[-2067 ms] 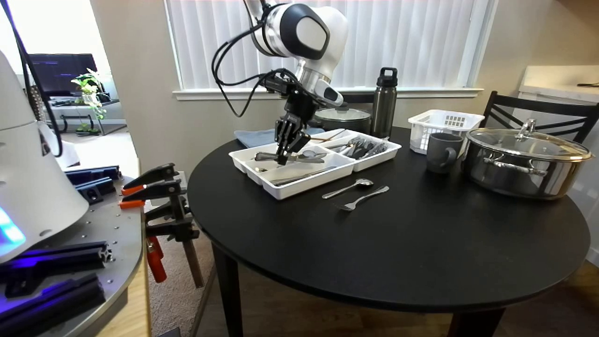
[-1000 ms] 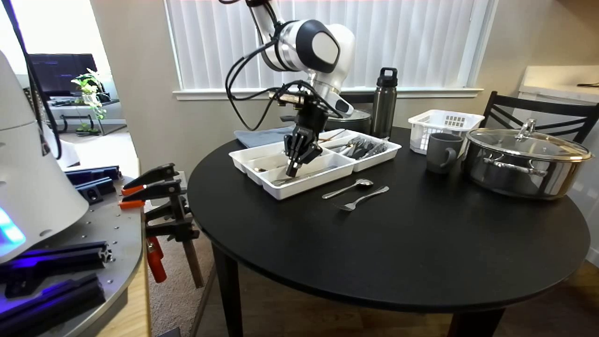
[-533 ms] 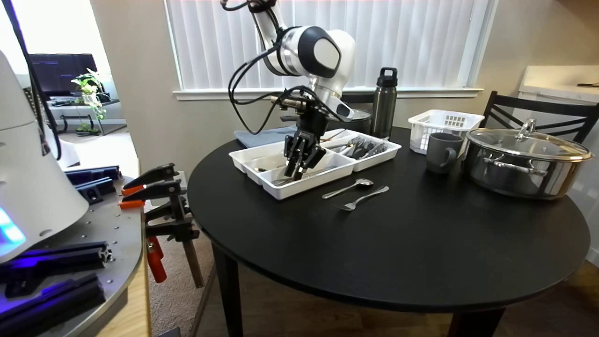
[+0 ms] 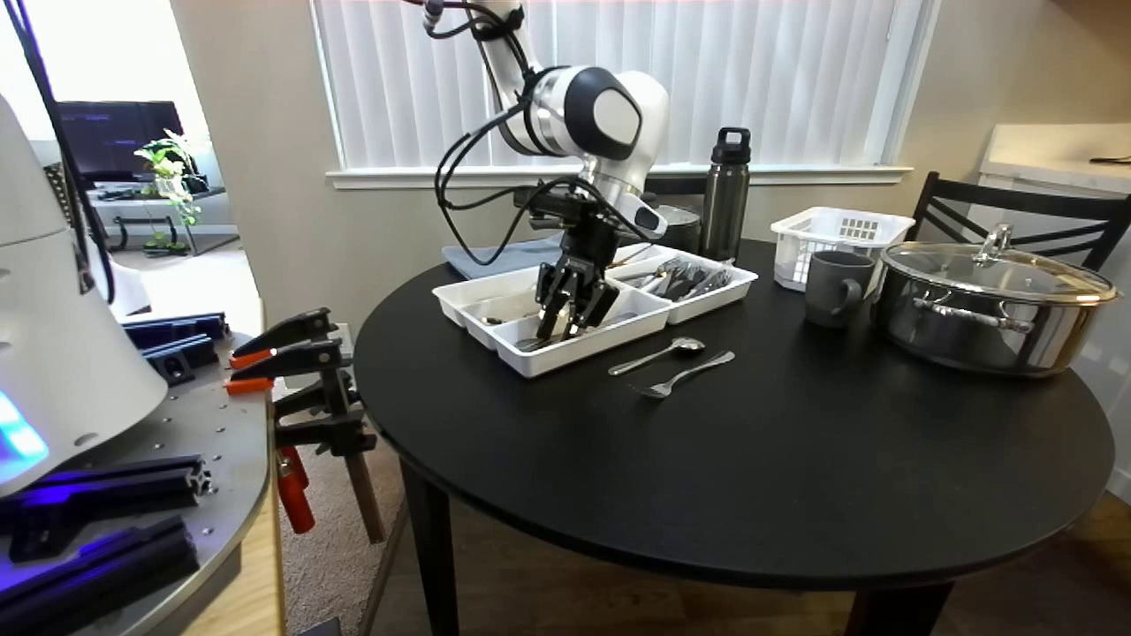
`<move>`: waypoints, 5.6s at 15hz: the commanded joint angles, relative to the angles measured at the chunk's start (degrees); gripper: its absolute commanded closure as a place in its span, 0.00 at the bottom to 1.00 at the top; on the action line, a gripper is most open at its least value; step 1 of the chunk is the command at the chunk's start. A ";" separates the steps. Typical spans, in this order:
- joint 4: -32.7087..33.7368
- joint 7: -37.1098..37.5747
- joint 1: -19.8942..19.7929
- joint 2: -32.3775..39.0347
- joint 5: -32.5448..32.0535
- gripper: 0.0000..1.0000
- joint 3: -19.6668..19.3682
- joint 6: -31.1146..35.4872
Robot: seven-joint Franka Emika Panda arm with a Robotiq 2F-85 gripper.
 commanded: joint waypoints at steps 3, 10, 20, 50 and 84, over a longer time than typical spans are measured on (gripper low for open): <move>-1.18 0.05 0.37 -0.69 -2.26 0.94 -0.90 2.37; -1.55 0.37 0.79 -1.20 -2.72 0.98 -1.13 3.00; -8.77 5.06 6.34 -12.85 -7.51 0.98 -1.48 10.43; 9.99 14.25 -1.97 1.20 -25.35 0.98 -11.62 -5.43; -1.84 40.37 17.45 -9.40 -26.32 0.00 -15.59 3.85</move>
